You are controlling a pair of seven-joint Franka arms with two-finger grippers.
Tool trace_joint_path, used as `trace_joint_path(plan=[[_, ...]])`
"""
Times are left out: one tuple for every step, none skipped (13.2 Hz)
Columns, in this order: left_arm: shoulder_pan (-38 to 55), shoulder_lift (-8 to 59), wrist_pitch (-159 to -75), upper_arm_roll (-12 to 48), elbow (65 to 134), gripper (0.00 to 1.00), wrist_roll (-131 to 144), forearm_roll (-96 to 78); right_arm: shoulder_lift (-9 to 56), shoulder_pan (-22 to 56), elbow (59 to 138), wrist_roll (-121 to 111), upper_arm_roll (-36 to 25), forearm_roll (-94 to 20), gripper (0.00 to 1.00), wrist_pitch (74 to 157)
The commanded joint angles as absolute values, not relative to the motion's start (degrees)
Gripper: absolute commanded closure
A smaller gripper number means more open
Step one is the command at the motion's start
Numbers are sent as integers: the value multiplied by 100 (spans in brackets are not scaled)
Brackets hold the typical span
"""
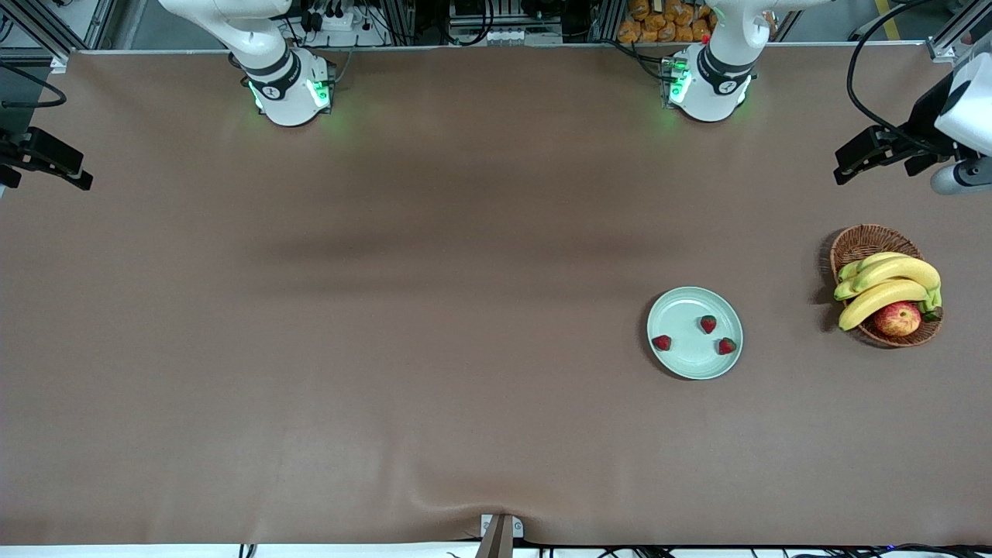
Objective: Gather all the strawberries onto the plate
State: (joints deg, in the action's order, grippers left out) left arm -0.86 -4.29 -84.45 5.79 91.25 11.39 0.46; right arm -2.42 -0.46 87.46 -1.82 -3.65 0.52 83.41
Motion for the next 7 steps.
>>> trace_joint_path(plan=[[-35,-580,-8429,483,9255,0,1117,-149,-193,-132,8631,-132,-290,79,0,8297],[-44,-554,-8446,483,9229,0,1090,-141,-193,-132,8631,-132,-290,79,0,8297],[-44,-545,-8446,483,9211,0,1072,-141,-193,-132,8631,-132,-290,79,0,8297],[-35,-554,-8446,483,9202,0,1064,-132,-193,-132,8631,-132,-290,79,0,8297],[-35,-554,-8438,492,9202,0,1055,-141,-193,-132,8631,-132,-290,79,0,8297],[-26,-562,-8420,492,9202,0,1055,-141,-193,-132,8631,-132,-290,79,0,8297],[-26,-562,-8394,510,9202,0,1055,-141,-193,-132,8631,-132,-290,79,0,8297]])
